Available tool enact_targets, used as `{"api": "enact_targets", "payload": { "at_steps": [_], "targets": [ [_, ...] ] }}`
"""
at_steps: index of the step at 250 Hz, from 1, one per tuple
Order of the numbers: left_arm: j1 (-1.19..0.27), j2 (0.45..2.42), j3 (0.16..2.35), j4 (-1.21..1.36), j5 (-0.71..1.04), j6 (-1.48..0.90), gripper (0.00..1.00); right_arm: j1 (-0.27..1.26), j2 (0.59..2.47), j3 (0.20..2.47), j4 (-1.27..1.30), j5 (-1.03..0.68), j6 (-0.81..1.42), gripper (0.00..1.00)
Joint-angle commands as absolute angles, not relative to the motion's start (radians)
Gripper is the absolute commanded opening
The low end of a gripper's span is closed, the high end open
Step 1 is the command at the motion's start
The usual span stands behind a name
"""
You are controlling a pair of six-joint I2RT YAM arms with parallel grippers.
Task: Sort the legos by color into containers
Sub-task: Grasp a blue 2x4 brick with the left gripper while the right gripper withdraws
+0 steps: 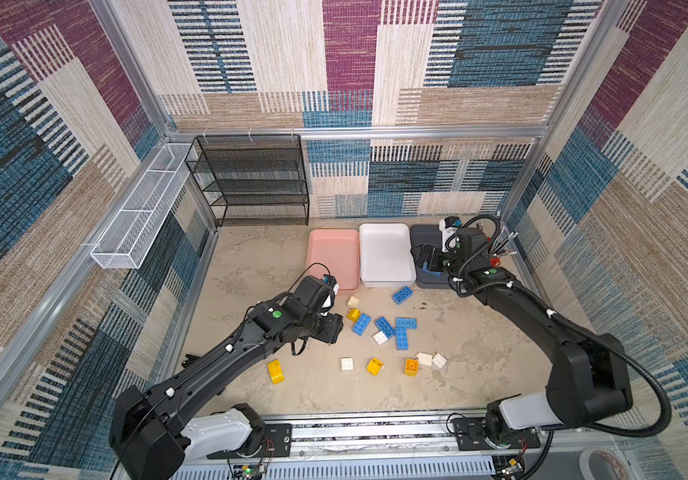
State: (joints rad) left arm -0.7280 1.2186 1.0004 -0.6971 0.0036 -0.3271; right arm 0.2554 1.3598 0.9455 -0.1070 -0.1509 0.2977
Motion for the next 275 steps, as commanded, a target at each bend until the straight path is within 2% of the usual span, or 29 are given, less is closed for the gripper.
{"api": "enact_targets", "payload": {
  "at_steps": [1, 62, 80, 107, 137, 218, 275],
  "targets": [
    [-0.756, 1.254, 0.991, -0.668, -0.025, -0.359, 0.57, 0.29, 1.257, 0.799, 0.051, -0.257, 0.346, 0.98],
    [-0.802, 1.338, 0.951, -0.561, -0.032, -0.4, 0.56, 0.314, 1.046, 0.48, 0.303, -0.326, 0.394, 0.99],
    [-0.805, 1.369, 0.947, -0.531, -0.024, -0.396, 0.59, 0.315, 1.03, 0.45, 0.317, -0.315, 0.391, 0.99],
    [-0.808, 1.423, 0.961, -0.506, -0.015, -0.374, 0.69, 0.314, 1.019, 0.429, 0.339, -0.313, 0.408, 0.99],
    [-0.81, 1.484, 0.985, -0.482, -0.022, -0.348, 0.74, 0.314, 0.972, 0.387, 0.395, -0.303, 0.435, 0.99],
    [-0.81, 1.685, 1.082, -0.463, -0.025, -0.312, 0.66, 0.314, 0.807, 0.304, 0.435, -0.231, 0.48, 0.99],
    [-0.81, 1.787, 1.146, -0.461, -0.032, -0.298, 0.62, 0.314, 0.781, 0.29, 0.442, -0.231, 0.489, 0.99]
  ]
}}
